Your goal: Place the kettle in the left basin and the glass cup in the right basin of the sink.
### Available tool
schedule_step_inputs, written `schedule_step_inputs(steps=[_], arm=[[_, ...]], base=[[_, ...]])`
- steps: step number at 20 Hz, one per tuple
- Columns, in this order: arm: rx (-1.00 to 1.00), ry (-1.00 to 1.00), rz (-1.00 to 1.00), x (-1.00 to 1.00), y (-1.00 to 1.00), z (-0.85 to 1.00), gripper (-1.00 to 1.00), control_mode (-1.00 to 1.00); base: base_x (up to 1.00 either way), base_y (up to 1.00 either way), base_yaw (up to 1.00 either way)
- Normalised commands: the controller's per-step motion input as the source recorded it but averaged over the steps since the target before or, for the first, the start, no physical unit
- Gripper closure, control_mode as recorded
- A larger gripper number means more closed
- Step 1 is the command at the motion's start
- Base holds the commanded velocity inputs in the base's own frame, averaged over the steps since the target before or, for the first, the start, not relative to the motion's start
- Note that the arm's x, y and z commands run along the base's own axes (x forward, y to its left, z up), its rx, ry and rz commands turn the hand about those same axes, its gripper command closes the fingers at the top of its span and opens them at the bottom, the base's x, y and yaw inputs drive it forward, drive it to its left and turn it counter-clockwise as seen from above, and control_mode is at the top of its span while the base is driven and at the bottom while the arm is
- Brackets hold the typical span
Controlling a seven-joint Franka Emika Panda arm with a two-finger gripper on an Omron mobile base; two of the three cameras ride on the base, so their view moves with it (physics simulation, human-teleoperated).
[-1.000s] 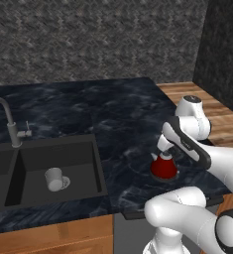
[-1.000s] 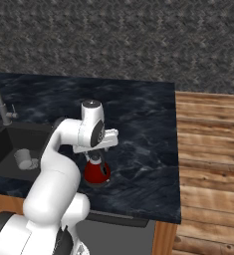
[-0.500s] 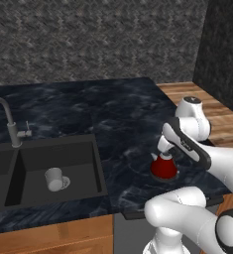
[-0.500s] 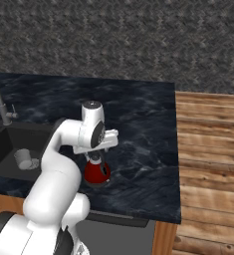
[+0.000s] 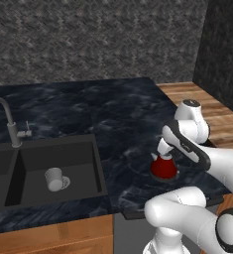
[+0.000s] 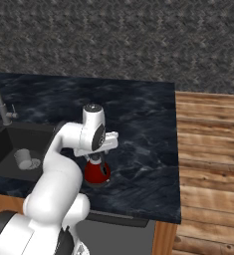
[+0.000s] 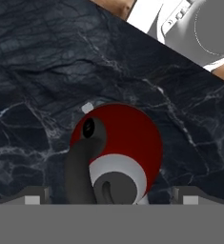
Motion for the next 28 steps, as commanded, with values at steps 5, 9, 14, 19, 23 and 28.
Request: schedule_step_inputs(steps=[5,9,14,19,23,28], arm=[[0.0,0.0,0.02,0.06,0.0,-0.08,-1.0,-1.0],[0.0,0.0,0.01,0.12,0.0,-0.07,-1.0,-1.0],[0.0,0.0,0.01,0.12,0.0,-0.06,-1.0,-1.0],[0.0,0.0,0.01,0.05,0.0,-0.02,1.0,-1.0],[0.0,0.0,0.01,0.0,0.0,0.0,1.0,-1.0],[0.0,0.0,0.0,0.0,0.0,0.0,1.0,-1.0]], base=[[0.0,0.0,0.0],[0.0,0.0,0.0],[0.0,0.0,0.0],[0.0,0.0,0.0],[0.0,0.0,0.0],[0.0,0.0,0.0]])
